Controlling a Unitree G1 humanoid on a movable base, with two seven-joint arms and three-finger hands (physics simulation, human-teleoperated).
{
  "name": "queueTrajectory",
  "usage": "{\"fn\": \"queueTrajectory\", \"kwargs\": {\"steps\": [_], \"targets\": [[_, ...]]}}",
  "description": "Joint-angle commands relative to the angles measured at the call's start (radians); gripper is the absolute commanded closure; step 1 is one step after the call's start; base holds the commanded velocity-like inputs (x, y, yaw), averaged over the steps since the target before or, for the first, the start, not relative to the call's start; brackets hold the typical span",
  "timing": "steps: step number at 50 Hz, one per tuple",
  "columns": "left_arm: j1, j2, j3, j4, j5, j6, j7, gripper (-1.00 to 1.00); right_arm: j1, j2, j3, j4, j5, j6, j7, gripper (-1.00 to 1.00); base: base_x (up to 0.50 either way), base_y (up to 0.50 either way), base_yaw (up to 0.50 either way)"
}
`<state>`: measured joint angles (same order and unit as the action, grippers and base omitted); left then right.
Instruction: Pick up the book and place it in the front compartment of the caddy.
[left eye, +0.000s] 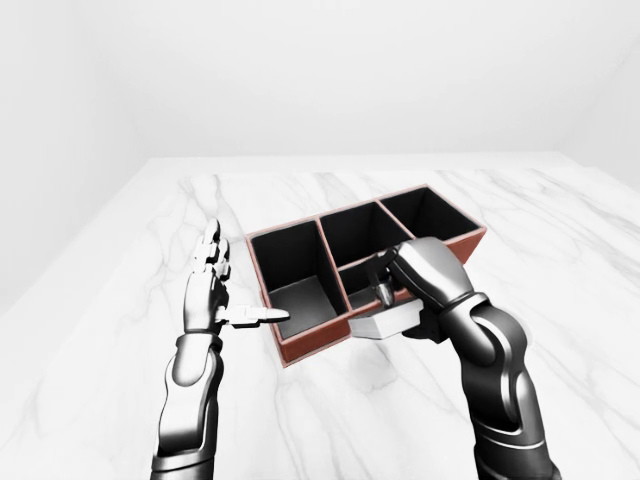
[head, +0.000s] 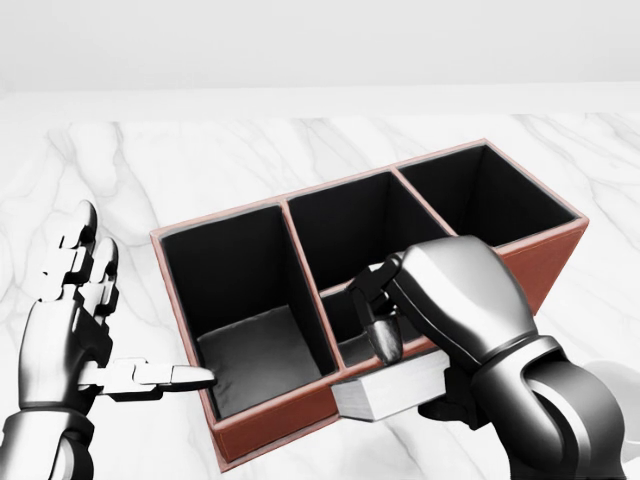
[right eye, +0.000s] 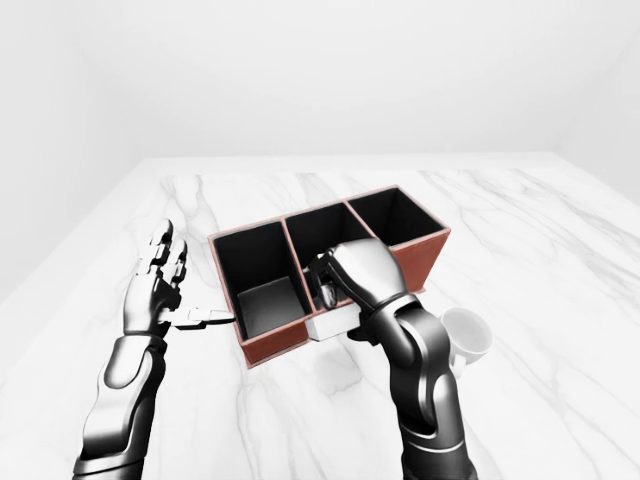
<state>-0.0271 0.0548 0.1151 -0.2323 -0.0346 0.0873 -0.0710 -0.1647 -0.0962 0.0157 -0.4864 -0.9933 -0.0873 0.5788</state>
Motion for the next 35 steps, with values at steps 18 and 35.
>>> {"fn": "queueTrajectory", "kwargs": {"steps": [18,35], "targets": [[-0.002,0.001,0.001,-0.002,-0.003,0.000,0.001,-1.00,-0.154,-0.022,-0.022,0.030,0.011,0.000,0.017,1.00,0.00,0.00,0.00],[0.000,0.002,0.004,-0.019,-0.006,0.000,0.001,-1.00,-0.242,-0.028,-0.016,0.121,0.003,0.000,-0.003,1.00,0.00,0.00,0.00]]}}
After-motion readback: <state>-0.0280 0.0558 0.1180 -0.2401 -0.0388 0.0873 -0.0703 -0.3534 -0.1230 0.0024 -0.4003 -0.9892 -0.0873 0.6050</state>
